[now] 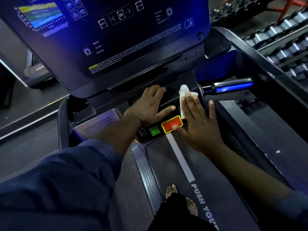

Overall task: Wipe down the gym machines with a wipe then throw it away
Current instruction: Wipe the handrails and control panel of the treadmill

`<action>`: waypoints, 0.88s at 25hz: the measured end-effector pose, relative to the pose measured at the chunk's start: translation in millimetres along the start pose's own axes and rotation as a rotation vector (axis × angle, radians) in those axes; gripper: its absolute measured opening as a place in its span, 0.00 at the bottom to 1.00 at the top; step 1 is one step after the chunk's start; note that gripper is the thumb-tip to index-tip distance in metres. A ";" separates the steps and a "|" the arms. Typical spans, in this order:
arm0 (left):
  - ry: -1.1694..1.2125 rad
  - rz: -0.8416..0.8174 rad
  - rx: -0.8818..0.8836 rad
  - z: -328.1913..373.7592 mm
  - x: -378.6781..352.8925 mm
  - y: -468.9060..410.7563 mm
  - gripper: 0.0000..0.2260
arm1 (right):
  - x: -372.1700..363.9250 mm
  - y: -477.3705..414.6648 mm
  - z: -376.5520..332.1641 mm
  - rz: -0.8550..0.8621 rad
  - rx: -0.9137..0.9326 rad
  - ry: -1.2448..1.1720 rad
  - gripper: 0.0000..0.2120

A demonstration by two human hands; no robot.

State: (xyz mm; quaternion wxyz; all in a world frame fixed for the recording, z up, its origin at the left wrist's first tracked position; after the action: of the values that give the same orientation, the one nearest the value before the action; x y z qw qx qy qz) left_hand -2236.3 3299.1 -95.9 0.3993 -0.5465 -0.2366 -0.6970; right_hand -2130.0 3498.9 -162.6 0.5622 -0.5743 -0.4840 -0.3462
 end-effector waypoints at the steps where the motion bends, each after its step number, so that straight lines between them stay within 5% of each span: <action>1: -0.011 -0.016 0.011 -0.5 0.9 0.7 0.40 | -9.0 18.7 3.5 -0.012 0.031 0.024 0.45; 5: -0.061 -0.074 0.008 2.9 -1.8 1.0 0.54 | -15.4 23.4 5.7 -0.011 0.131 0.059 0.46; 12: -0.123 -0.116 0.008 2.9 -2.2 0.7 0.56 | -23.7 38.4 7.2 -0.005 0.213 0.080 0.50; 17: -0.122 -0.124 0.013 7.6 2.4 -1.8 0.55 | -1.2 -16.5 8.1 0.012 -0.133 -0.062 0.49; 22: -0.105 -0.145 0.034 3.0 -2.1 -1.0 0.56 | -19.2 30.3 17.8 -0.013 0.185 0.052 0.52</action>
State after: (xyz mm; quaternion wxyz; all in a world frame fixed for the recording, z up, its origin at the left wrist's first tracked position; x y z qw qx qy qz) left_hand -2235.3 3302.5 -96.9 0.3443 -0.5567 -0.3080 -0.6904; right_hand -2109.5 3516.2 -192.4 0.6230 -0.5076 -0.5029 -0.3183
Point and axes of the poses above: each hand's wrist, its own y-axis away from the middle knuckle, its own x-axis out of the back of the hand, z = x × y, the point moved 2 cm from there along -y, towards the middle knuckle, and after that the axes turned 8 degrees about z, right-handed, at the moved point
